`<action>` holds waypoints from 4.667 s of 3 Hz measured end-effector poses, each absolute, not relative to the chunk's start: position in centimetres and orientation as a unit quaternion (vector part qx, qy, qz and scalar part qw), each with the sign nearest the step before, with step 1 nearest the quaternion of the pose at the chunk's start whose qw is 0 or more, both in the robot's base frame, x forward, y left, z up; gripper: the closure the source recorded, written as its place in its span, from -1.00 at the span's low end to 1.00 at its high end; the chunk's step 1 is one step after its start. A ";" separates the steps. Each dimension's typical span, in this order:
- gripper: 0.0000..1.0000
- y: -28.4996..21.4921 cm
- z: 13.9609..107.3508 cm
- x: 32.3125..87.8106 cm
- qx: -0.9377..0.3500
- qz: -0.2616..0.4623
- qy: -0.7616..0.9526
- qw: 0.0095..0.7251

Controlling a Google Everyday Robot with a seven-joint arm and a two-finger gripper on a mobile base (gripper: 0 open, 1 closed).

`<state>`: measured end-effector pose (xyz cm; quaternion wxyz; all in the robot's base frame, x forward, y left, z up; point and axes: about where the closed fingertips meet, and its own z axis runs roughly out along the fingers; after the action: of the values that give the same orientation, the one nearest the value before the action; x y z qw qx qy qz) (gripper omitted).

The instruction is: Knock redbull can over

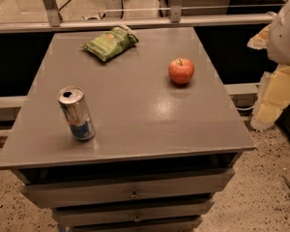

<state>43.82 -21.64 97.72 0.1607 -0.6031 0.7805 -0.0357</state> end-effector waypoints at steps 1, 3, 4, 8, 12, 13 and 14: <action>-1.00 -21.6 97.7 43.8 -0.603 -0.036 0.780 0.161; -1.00 -12.6 94.4 45.6 -0.632 0.079 0.736 0.229; -1.00 -4.8 93.1 46.0 -0.644 0.170 0.691 0.281; -1.00 12.4 89.1 44.7 -0.626 0.346 0.566 0.409; 0.69 13.4 89.8 47.6 -0.590 0.379 0.586 0.407; 1.00 11.4 91.9 49.4 -0.630 0.319 0.590 0.393; 1.00 9.7 92.6 50.7 -0.689 0.235 0.587 0.355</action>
Offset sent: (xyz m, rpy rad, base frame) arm 0.0252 0.0933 -0.0442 0.3124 0.0507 0.1697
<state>50.69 9.67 92.56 0.3550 -0.6886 0.5871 0.2348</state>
